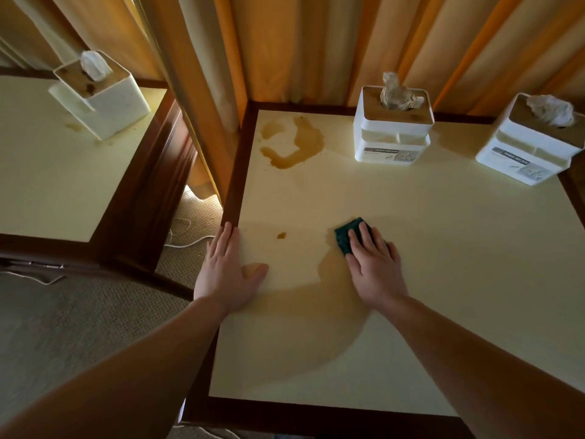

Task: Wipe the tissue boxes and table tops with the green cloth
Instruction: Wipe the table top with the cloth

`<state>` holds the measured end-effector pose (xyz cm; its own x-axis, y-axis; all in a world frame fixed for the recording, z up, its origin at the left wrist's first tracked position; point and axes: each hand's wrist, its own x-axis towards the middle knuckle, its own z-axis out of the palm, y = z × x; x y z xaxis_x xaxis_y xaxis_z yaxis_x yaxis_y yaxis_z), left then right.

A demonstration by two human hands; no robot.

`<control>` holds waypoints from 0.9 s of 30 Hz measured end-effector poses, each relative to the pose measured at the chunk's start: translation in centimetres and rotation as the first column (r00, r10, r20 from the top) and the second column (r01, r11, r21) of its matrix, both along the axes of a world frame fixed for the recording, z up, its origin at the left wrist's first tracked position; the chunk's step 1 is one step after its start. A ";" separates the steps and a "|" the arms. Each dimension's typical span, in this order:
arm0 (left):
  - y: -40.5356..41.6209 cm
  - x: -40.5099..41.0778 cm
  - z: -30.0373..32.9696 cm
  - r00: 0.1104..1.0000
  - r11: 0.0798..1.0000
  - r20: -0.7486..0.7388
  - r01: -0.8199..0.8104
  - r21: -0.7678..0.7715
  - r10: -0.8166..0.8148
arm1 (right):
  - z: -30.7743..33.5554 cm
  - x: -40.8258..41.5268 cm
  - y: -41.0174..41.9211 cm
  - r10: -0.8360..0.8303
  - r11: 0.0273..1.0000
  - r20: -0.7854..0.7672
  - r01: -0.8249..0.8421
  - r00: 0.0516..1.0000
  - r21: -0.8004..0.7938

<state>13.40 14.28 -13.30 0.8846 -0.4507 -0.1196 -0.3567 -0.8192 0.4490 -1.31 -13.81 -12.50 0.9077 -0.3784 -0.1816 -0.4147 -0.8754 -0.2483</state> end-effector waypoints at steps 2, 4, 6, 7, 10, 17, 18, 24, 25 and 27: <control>0.1 0.2 0.0 0.999 0.998 -0.033 -0.025 -0.056 0.024 | 0.3 3.5 1.3 0.006 1.000 -0.037 -0.005 0.999 0.019; 0.2 0.3 0.1 0.998 0.993 -0.049 -0.052 -0.107 0.047 | 0.6 6.5 3.3 0.048 0.999 -0.063 -0.046 0.997 0.027; 0.6 0.2 0.2 0.997 0.986 -0.056 -0.060 -0.159 0.052 | 0.9 8.5 5.8 0.132 0.991 -0.062 -0.130 0.989 0.029; 0.8 0.2 0.2 0.997 0.980 -0.063 -0.051 -0.195 0.040 | 0.9 9.1 7.0 0.184 0.983 -0.053 -0.182 0.982 0.037; 1.4 0.5 -0.2 0.996 0.958 -0.092 -0.047 -0.282 0.021 | 0.7 9.5 9.8 0.335 0.939 -0.025 -0.332 0.942 0.086; 1.2 0.3 -0.2 0.993 0.957 -0.097 -0.085 -0.278 0.060 | -0.4 2.3 9.4 0.428 0.904 -0.005 -0.428 0.904 0.017; 1.3 0.3 -0.3 0.993 0.957 -0.097 -0.089 -0.278 0.064 | -0.4 1.0 8.9 0.404 0.915 0.007 -0.404 0.915 0.009; 0.9 0.2 0.1 0.990 0.958 -0.106 -0.115 -0.264 0.090 | -0.4 -1.8 3.2 0.147 0.989 -0.025 -0.146 0.989 0.021; 0.9 0.2 0.1 0.990 0.958 -0.109 -0.115 -0.263 0.089 | -0.4 -1.1 2.3 0.119 0.993 -0.018 -0.118 0.993 0.010; 0.9 0.4 0.0 0.989 0.958 -0.121 -0.119 -0.260 0.090 | -0.3 1.5 1.4 0.070 0.997 -0.020 -0.070 0.997 -0.015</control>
<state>13.79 15.16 -13.31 0.9171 -0.3846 -0.1045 -0.2133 -0.6951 0.6865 0.18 -12.41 -12.84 0.9285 -0.3167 -0.1940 -0.3566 -0.9063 -0.2270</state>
